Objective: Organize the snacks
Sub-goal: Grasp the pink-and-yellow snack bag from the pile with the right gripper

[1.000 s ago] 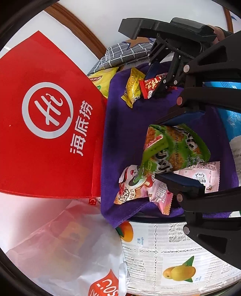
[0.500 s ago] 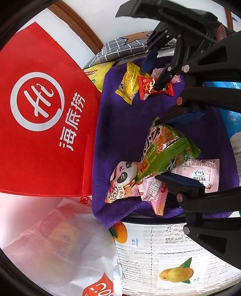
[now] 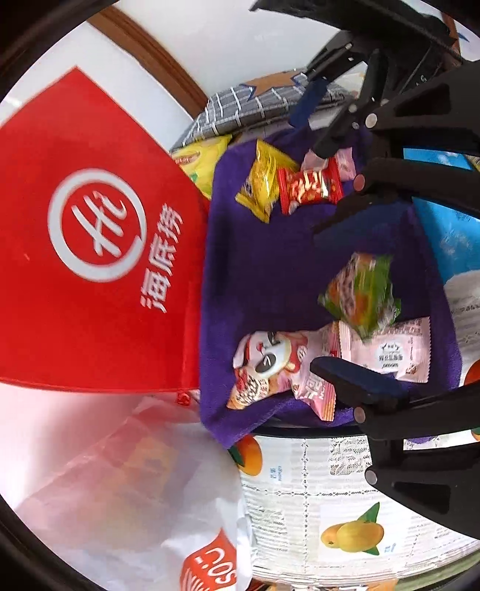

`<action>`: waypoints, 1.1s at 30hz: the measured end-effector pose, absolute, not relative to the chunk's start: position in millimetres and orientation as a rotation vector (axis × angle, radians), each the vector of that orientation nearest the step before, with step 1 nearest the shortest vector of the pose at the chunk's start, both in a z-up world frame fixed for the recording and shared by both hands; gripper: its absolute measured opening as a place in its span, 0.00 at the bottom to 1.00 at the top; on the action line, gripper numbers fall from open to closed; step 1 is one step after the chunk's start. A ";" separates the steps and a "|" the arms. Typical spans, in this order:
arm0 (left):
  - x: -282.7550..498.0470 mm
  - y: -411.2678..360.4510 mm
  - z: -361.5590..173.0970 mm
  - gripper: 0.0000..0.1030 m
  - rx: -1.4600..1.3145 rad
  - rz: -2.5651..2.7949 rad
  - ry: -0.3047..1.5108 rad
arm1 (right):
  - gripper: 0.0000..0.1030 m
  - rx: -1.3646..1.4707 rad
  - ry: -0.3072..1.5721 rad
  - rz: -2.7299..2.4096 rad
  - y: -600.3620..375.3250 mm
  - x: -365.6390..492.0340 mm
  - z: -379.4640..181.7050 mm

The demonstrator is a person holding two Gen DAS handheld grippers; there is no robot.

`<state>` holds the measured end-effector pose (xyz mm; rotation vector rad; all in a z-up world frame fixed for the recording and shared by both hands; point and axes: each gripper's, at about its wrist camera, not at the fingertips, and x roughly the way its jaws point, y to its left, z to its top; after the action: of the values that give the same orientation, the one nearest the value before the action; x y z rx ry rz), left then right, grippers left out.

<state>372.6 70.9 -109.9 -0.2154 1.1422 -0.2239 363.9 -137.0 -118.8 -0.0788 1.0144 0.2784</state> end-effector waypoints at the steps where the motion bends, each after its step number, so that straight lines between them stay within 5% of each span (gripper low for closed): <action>1: 370.0 69.5 -105.1 0.62 -0.217 -0.232 1.133 | 0.61 -0.077 1.017 0.266 -140.2 359.8 -117.6; 15: 322.4 58.4 -31.1 0.62 -0.180 -0.286 0.907 | 0.61 -0.060 0.876 -0.013 -193.2 280.1 -68.0; 27: 267.9 65.8 -23.5 0.62 -0.136 -0.237 0.924 | 0.62 0.018 1.045 0.177 -179.1 221.5 -95.8; 33: 231.4 82.2 -30.4 0.68 -0.143 -0.204 0.946 | 0.79 0.110 1.088 0.271 -156.9 191.8 -113.4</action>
<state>231.4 82.2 -30.4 -0.1429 0.9459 -0.2040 191.8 -156.9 -113.4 0.1104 1.0878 0.2708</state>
